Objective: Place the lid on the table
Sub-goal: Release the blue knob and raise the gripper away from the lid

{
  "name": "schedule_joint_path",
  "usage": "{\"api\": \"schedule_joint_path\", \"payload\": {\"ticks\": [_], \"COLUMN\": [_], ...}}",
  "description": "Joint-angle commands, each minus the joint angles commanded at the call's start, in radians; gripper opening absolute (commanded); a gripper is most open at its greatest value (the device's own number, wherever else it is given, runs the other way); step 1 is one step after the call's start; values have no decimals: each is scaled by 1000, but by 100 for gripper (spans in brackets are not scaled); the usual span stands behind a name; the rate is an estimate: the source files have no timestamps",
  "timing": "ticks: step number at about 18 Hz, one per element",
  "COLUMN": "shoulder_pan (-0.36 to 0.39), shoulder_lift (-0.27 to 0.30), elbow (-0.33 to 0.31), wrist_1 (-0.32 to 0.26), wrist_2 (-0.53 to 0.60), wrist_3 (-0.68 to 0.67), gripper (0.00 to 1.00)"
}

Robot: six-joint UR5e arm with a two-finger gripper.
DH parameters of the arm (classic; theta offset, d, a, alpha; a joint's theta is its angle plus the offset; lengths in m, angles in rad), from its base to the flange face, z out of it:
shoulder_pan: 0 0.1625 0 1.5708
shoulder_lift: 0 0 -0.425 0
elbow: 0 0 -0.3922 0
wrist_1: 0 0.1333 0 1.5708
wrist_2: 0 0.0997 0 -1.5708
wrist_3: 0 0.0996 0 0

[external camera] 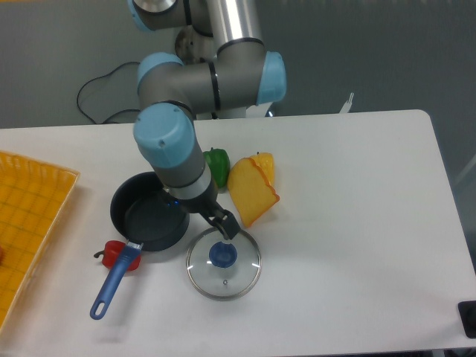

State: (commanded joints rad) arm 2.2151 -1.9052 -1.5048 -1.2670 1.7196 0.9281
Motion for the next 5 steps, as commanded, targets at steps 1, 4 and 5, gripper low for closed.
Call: {"api": "schedule_joint_path", "payload": {"ticks": [1,4,5], "shoulder_pan": [-2,-2,0], "shoulder_lift": [-2,0,3], "elbow": [-3,-17,-28], "wrist_1": [-6,-8,-3], "wrist_2": [2,6,5], "wrist_3": [0,0,0], "gripper": [100,100,100]}}
